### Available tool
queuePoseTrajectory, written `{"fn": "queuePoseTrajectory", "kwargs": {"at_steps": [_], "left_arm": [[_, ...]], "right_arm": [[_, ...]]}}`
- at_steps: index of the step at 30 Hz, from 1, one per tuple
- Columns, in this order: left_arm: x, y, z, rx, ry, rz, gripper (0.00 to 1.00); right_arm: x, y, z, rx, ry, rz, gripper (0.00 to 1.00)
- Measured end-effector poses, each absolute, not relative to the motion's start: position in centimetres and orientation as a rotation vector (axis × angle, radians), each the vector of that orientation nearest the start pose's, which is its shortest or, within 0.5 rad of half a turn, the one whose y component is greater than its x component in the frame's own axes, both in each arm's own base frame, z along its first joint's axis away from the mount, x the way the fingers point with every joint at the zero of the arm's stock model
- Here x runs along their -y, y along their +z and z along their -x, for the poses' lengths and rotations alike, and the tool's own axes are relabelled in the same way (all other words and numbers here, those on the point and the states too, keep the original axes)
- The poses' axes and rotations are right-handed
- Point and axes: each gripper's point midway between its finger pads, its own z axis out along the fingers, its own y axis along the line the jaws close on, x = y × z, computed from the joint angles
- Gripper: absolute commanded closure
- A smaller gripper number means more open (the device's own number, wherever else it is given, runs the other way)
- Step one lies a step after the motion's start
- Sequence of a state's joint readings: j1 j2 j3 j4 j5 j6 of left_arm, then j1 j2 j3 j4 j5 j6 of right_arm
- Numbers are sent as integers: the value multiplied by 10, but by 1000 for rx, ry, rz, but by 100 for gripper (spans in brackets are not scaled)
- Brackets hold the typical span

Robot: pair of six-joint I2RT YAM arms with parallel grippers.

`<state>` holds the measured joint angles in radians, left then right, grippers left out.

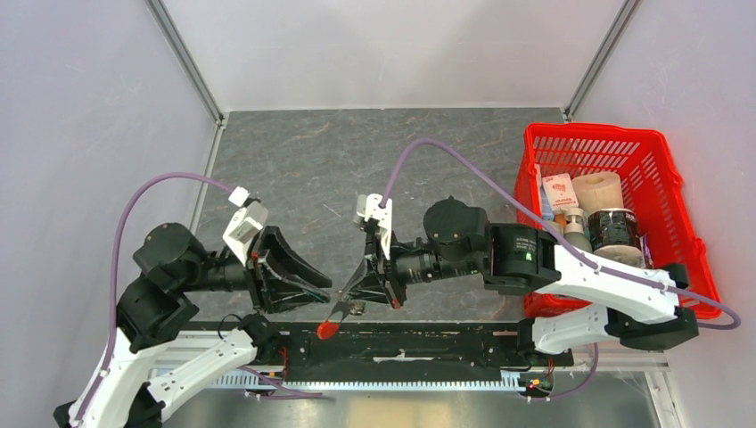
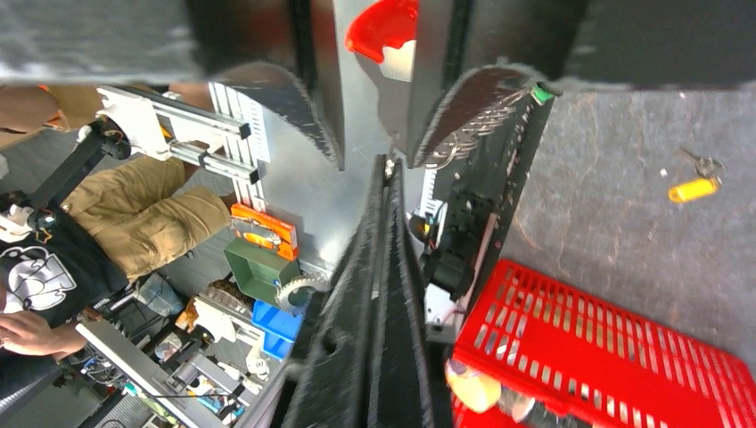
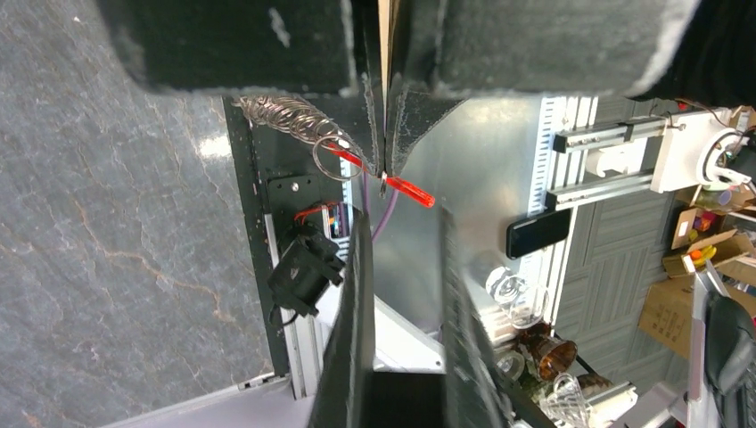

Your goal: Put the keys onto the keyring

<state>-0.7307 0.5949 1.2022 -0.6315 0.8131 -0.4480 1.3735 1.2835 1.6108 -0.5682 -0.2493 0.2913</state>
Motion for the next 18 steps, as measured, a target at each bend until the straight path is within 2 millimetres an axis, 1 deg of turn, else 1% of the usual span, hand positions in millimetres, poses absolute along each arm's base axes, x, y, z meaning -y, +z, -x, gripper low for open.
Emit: {"fn": "queuePoseTrajectory", "kwargs": {"at_steps": [2,4,6,8,10,12,14,18], "left_arm": [[201,413,-14,-1517,-1511,-937,51],[196,418,-10,-1460,-1506,-929,49],[191,422,-6,-1403,-1502,-915,49],[188,427,-4,-1355,-1497,-898,49],[187,430,-7,-1325,-1488,-874,49],[189,430,-14,-1319,-1479,-842,50],[194,423,-27,-1349,-1457,-791,50],[211,398,-66,-1484,-1401,-684,50]], "right_arm": [[-382,397,-20,-1634,1352,1218,100],[-378,390,-19,-1621,1357,1215,100],[-374,388,-19,-1607,1363,1207,100],[-372,392,-18,-1583,1374,1196,100],[-368,400,-19,-1552,1382,1174,100],[-362,405,-22,-1537,1373,1144,100],[-352,405,-27,-1540,1343,1098,100],[-329,397,-47,-1600,1231,984,100]]}}
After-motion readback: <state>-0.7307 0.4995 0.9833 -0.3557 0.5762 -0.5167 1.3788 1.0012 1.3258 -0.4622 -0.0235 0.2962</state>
